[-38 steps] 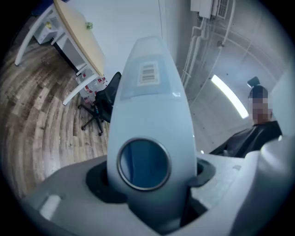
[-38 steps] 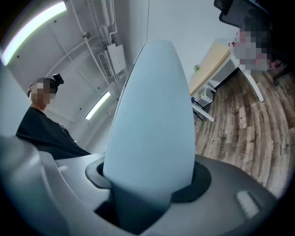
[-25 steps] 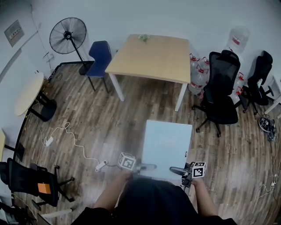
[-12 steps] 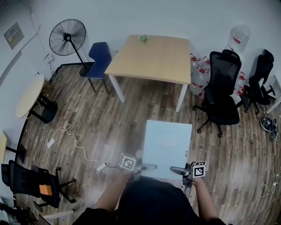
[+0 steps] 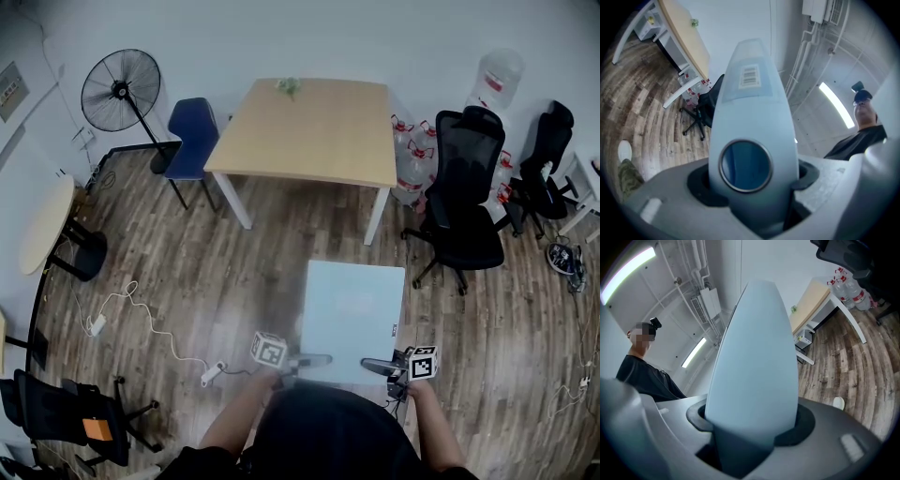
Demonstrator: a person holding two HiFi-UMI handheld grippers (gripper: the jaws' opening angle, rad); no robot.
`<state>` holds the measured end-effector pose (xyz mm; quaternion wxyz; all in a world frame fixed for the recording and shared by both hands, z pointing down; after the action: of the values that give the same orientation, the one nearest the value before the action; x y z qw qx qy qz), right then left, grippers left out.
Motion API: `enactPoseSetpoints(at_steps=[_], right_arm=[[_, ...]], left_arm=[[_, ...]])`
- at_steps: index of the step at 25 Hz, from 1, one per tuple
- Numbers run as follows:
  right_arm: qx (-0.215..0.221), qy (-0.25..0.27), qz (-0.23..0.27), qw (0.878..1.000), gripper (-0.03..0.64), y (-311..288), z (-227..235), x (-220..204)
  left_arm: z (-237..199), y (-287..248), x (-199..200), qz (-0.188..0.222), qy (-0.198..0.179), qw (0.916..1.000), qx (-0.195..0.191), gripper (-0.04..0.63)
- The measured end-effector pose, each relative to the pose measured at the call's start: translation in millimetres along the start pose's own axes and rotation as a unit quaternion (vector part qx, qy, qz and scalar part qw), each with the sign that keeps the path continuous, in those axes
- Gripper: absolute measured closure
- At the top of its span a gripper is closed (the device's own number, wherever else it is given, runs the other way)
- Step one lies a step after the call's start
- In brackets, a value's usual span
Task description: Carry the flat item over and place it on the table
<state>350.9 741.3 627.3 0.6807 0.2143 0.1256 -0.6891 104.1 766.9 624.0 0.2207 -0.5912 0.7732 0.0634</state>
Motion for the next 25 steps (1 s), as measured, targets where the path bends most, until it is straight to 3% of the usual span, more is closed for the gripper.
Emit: enactPoseSetpoints(at_steps=[10, 25], right_arm=[[-0.014, -0.010, -0.009, 1.000, 0.305, -57, 61, 126], [-0.031, -0.015, 0.018, 0.999, 0.305, -161, 141, 298]], left_arm=[[-60, 20, 137, 0.004, 0.016, 0.9998, -0.010, 0.255], [-139, 72, 346, -0.013, 0.007, 0.9997, -0.017, 0.253]])
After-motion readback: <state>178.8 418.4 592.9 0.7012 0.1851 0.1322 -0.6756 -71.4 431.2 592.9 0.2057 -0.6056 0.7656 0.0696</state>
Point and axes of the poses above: the fingertips, and each gripper's own axes: y backward along the fingers, z to its right, x out of its top, the point moved 8 cm from there along y, backward along the fingers, and after that the axes turned 8 degrees about x, right-handed, at the moved point
